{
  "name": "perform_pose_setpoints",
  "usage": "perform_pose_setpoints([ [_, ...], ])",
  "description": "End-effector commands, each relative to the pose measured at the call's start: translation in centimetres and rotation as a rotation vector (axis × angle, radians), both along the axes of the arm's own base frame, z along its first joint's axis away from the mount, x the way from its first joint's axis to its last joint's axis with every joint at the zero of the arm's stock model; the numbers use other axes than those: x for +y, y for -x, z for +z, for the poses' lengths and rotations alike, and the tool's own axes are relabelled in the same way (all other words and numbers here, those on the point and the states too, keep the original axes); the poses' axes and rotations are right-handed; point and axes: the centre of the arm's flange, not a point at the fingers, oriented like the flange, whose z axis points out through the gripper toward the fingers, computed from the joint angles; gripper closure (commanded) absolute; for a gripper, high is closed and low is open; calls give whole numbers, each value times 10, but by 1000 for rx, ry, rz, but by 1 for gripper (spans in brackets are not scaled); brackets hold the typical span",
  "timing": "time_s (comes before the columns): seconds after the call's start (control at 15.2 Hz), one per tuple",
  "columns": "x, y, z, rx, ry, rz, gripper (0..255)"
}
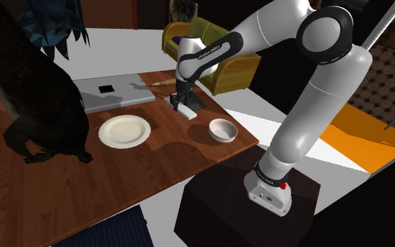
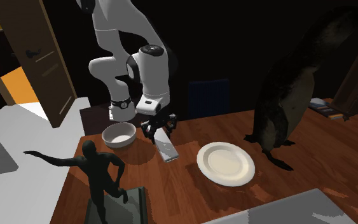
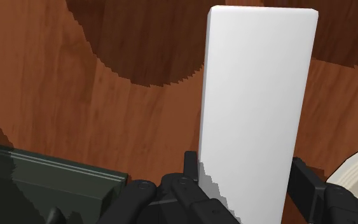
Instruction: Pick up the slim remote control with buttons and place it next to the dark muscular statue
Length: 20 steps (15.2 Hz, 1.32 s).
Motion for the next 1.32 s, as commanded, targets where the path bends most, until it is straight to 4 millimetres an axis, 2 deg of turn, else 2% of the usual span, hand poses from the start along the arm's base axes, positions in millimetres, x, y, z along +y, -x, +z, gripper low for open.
perform_pose_setpoints([
  [0.0, 1, 0, -10, -1, 0, 0, 255],
  [1.25, 1, 0, -110, -1, 0, 0, 255],
])
